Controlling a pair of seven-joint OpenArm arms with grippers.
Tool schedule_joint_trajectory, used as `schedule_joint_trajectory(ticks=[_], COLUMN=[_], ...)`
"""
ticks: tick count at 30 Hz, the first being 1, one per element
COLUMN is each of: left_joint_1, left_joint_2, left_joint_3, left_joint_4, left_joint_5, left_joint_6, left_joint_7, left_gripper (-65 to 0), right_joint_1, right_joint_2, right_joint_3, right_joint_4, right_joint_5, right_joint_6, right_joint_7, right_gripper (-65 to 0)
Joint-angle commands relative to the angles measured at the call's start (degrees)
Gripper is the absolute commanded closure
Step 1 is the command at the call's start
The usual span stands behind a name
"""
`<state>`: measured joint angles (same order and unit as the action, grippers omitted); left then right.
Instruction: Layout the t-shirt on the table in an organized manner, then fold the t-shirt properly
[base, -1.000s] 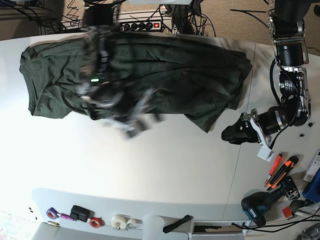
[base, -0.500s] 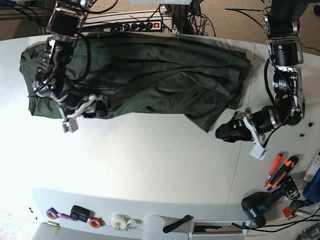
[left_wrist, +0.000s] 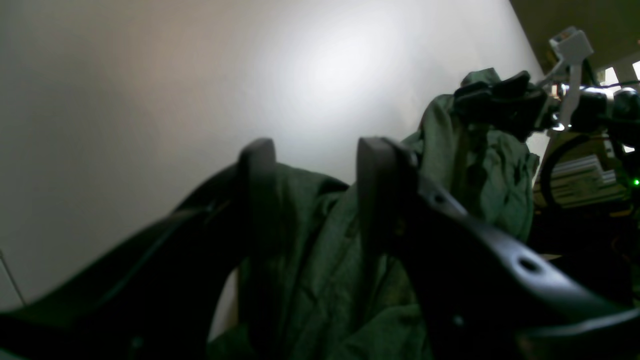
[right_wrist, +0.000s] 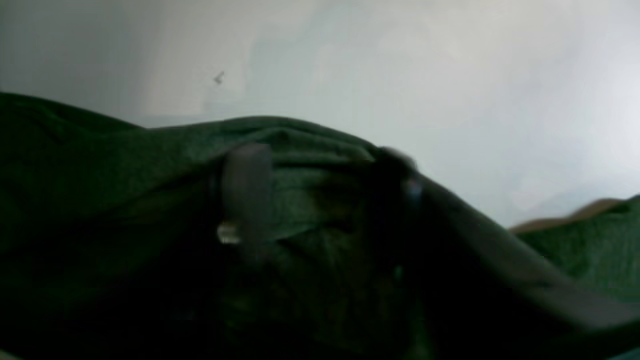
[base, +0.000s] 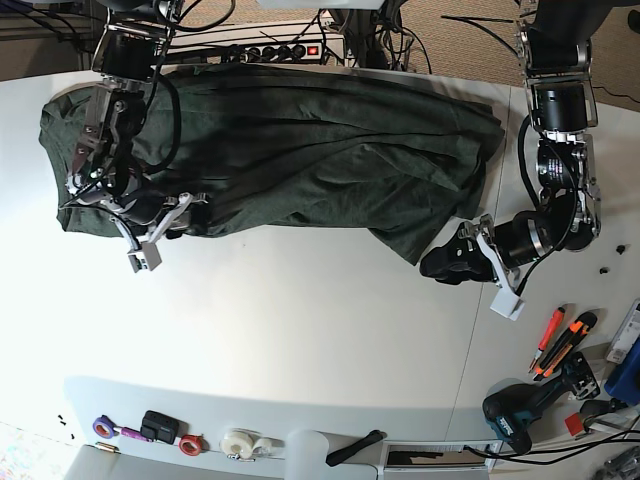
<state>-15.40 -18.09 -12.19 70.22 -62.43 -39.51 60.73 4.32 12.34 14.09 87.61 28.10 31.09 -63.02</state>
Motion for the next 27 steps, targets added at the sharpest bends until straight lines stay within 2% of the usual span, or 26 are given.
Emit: schedule_joint_trajectory(ticks=[1,2,3,6,11,18,27], left_joint_1=[-1.4,-1.4,-1.4,-1.4,-1.4,-1.4,-1.4], left_joint_2=[-0.7,-0.7,-0.7,-0.7,-0.7,-0.7,-0.7], left_joint_3=[-0.3,-0.3,-0.3,-0.3,-0.3,-0.3,-0.3], left_joint_4=[0.8,0.8,0.8,0.8,0.8,0.8,0.8], left_joint_5=[-0.5,-0.1,0.1,0.3,0.3,0.3,0.3], left_joint_6=[-0.5,-0.5,-0.5,-0.5,-0.5,-0.5,-0.5], left_joint_7=[-1.2,-1.2,-1.2,-1.2,-1.2,-1.3,-1.2], left_gripper=[-27.3,-27.3,-27.3,-27.3,-27.3,-27.3,-27.3], right_joint_1=[1.4,1.4,1.4,1.4,-0.8,-12.6,-26.2], right_joint_2=[0.7,0.7,0.7,0.9,0.9,0.8,0.8], right_joint_3=[0.2,0.2,0.2,0.3,0.3,0.3,0.3], right_joint_4=[0.8,0.8,0.9,1.4,9.3,28.1,35.5], right_joint_5=[0.6,0.6,0.5,0.5,1.0,0.5,0.5], right_joint_6=[0.2,0.2,0.2,0.2,0.2,-0.1,-0.3], right_joint_7=[0.8,0.6,0.6,0.4,-4.9,-5.0,-6.6], right_gripper=[-12.1,-4.6,0.0,0.0,0.0,0.0,0.0])
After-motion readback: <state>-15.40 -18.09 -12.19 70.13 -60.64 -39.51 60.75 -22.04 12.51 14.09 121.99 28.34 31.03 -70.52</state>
